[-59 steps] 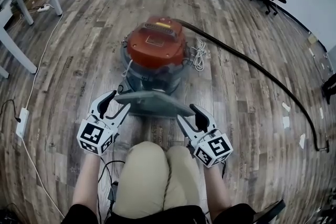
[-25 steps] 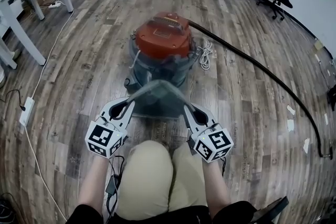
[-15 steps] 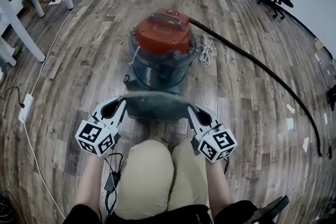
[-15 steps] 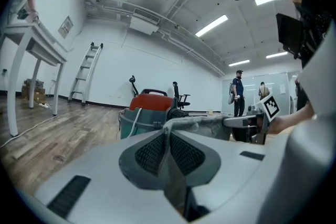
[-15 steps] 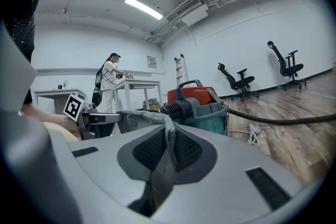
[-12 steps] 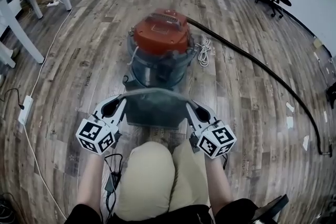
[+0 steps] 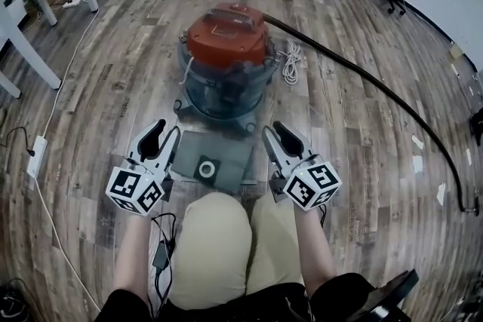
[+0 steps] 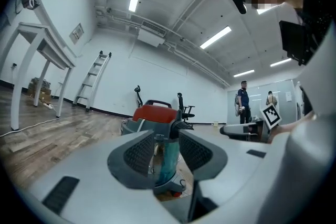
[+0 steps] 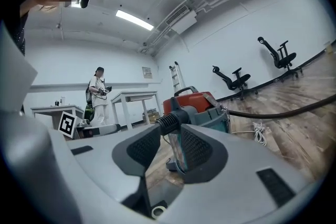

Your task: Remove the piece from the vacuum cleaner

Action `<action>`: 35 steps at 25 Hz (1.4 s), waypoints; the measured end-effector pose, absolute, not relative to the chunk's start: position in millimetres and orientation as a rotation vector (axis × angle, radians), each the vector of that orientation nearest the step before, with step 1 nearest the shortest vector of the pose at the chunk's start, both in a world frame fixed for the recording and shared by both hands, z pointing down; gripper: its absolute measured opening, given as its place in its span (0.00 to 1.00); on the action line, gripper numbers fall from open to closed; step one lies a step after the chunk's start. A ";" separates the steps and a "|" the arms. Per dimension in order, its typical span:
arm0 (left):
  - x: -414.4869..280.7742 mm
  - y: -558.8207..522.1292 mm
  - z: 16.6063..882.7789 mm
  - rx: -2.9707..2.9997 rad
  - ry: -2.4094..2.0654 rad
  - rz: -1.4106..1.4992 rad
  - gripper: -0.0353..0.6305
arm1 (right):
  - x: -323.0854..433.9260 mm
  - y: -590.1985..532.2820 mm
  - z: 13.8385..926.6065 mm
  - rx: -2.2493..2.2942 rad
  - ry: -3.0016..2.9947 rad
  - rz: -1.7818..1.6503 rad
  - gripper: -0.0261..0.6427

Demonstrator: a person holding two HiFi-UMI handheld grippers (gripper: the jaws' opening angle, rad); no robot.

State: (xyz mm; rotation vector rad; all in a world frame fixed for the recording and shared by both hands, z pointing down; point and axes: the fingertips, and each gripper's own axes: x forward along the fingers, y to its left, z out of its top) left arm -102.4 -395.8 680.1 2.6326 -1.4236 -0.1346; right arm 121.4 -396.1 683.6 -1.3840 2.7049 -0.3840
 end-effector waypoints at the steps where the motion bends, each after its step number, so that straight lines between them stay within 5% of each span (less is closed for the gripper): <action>1: -99.0 -396.6 680.0 2.643 -1.412 -0.132 0.26 | 117.8 -397.9 682.9 -1.357 2.716 -0.384 0.21; 4: -92.0 -393.6 680.2 2.670 -1.415 -0.093 0.25 | 103.6 -393.7 680.3 -1.256 2.759 -0.392 0.21; 7: -88.0 -389.9 681.2 2.706 -1.449 -0.027 0.07 | 97.6 -388.5 679.6 -1.225 2.780 -0.394 0.13; 10: -87.4 -388.4 685.1 2.704 -1.460 -0.008 0.07 | 93.5 -389.9 682.6 -1.244 2.801 -0.394 0.06; 35: -89.9 -384.1 686.7 2.754 -1.453 0.040 0.07 | 79.7 -391.0 681.0 -1.291 2.878 -0.332 0.06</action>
